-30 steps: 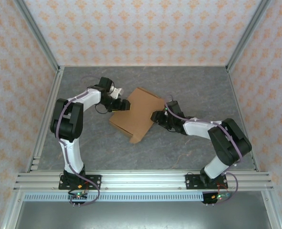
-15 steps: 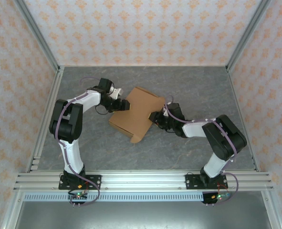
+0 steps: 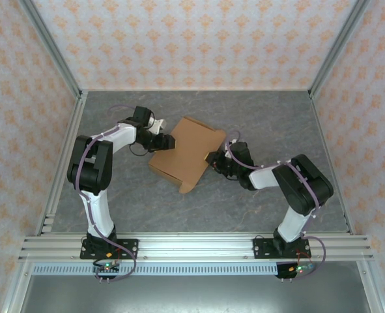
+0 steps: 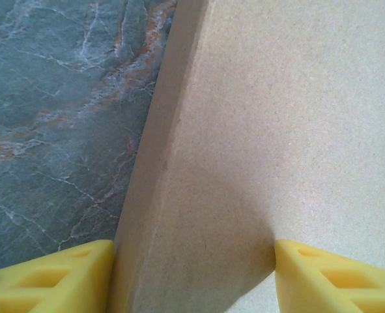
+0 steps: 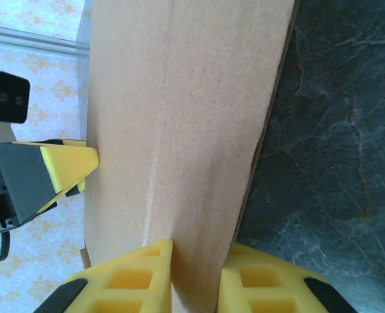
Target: Fold the paper box
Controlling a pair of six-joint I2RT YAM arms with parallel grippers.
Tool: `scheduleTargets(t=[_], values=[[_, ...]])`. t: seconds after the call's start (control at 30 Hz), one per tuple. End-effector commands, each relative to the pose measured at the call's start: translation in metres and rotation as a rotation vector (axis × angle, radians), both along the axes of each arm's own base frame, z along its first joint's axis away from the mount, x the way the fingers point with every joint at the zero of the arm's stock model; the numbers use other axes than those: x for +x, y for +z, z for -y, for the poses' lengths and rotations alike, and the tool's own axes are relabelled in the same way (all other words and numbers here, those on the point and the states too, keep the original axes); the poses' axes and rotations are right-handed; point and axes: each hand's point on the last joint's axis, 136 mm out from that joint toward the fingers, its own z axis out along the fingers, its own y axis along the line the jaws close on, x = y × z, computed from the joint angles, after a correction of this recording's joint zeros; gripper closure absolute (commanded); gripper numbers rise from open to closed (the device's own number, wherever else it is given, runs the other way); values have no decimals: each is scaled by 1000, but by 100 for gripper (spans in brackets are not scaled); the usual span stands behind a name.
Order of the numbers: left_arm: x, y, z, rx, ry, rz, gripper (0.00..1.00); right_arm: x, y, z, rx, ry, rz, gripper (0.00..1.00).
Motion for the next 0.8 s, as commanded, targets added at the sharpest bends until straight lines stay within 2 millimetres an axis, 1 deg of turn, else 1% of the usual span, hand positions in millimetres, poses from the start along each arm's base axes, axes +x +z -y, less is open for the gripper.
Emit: scheduleTargets(t=[0.0, 0.13, 0.33, 0.57, 0.77], values=[[-13, -17, 3, -6, -6, -62, 38, -3, -2, -7, 34, 27, 8, 83], [-16, -18, 7, -32, -9, -72, 40, -2, 4, -9, 53, 37, 31, 85], [-21, -17, 13, -78, -11, -87, 46, -2, 17, -9, 64, 38, 74, 89], [-22, -18, 12, -82, -4, -101, 53, -2, 16, -7, 43, 39, 74, 89], [-22, -23, 10, -119, 24, -119, 56, -1, 20, -3, 26, 36, 84, 89]])
